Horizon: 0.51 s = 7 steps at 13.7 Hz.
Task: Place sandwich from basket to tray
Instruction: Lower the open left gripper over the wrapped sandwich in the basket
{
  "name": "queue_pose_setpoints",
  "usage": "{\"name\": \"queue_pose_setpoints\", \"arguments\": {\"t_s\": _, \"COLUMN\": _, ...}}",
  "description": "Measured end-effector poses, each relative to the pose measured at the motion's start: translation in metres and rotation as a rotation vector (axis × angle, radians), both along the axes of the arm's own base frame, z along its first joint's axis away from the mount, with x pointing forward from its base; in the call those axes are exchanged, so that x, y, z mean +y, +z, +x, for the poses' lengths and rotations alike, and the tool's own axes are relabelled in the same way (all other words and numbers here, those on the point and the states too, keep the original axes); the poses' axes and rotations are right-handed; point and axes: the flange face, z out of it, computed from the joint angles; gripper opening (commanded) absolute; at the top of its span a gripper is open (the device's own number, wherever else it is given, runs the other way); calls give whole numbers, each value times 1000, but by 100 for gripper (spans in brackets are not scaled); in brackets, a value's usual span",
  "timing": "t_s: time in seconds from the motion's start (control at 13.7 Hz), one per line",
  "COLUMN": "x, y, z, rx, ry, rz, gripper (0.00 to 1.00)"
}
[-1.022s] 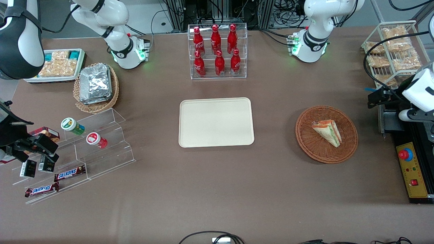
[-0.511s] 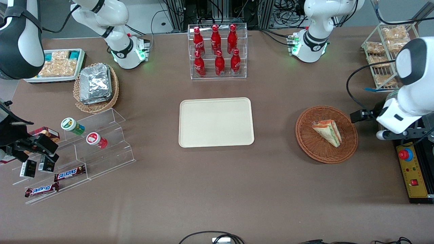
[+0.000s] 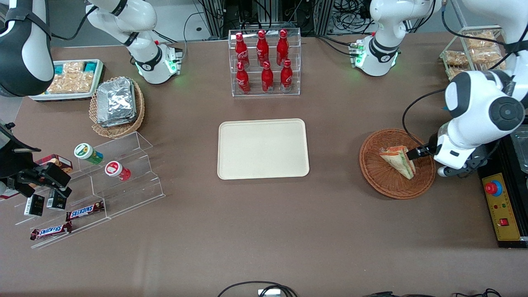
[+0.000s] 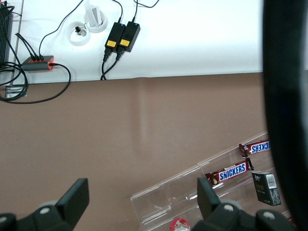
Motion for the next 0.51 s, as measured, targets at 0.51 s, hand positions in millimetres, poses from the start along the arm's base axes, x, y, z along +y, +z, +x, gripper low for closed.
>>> {"name": "queue_pose_setpoints", "arguments": {"t_s": 0.51, "x": -1, "y": -44, "z": -22, "rx": -19, "ry": 155, "rz": 32, "gripper": 100}}
